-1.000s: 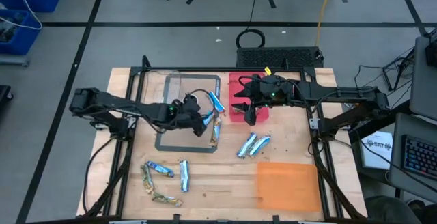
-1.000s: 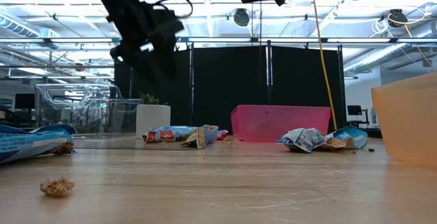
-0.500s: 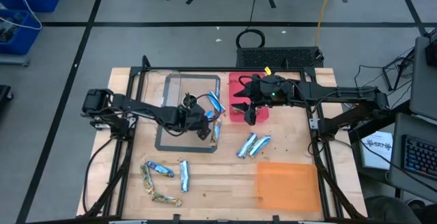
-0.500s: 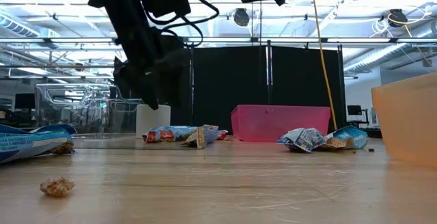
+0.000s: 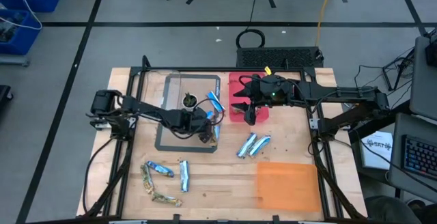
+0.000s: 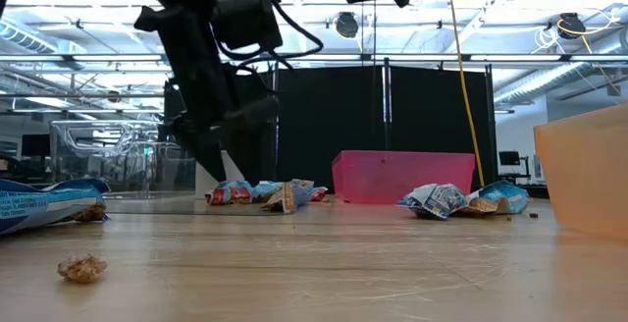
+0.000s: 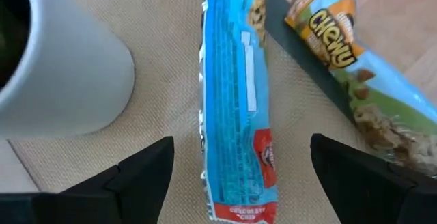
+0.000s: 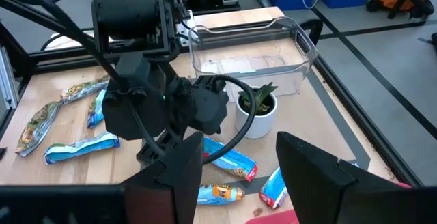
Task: Pick and place Granola Bars by type
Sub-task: Put the red granola bar into the red bin
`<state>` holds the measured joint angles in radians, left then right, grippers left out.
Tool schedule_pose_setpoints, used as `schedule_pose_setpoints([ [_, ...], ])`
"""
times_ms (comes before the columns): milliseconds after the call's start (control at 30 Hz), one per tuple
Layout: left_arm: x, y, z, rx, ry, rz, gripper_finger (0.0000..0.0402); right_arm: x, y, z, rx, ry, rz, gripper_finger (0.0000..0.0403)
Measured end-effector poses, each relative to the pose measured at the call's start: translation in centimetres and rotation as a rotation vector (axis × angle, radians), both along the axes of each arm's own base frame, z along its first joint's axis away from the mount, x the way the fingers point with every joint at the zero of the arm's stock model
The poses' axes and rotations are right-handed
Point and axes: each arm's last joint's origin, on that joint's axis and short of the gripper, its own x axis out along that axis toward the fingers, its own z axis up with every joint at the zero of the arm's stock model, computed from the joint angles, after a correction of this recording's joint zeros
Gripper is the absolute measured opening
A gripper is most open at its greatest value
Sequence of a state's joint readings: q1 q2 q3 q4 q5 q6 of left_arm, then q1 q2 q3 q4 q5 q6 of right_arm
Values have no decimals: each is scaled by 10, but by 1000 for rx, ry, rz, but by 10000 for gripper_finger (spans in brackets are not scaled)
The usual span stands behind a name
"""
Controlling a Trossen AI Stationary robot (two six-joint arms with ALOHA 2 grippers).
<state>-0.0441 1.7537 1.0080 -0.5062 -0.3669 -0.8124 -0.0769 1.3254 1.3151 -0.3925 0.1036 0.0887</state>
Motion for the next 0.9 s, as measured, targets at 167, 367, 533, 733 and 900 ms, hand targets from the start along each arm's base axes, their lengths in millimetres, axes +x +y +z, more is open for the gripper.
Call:
schedule_pose_setpoints([
  [167, 4, -1, -11, -9, 21, -23, 344, 0, 0, 0, -3, 0, 1, 178],
  [367, 8, -1, -23, -24, 41, -44, 339, 0, 0, 0, -3, 1, 2, 178],
  [533, 9, -1, -23, -7, 38, -51, 335, 0, 0, 0, -3, 0, 2, 178],
  [733, 10, 3, -24, -31, 38, -52, 327, 0, 0, 0, -3, 1, 2, 178],
  [900, 9, 6, -23, -41, 35, -47, 288, 0, 0, 0, -3, 0, 2, 178],
])
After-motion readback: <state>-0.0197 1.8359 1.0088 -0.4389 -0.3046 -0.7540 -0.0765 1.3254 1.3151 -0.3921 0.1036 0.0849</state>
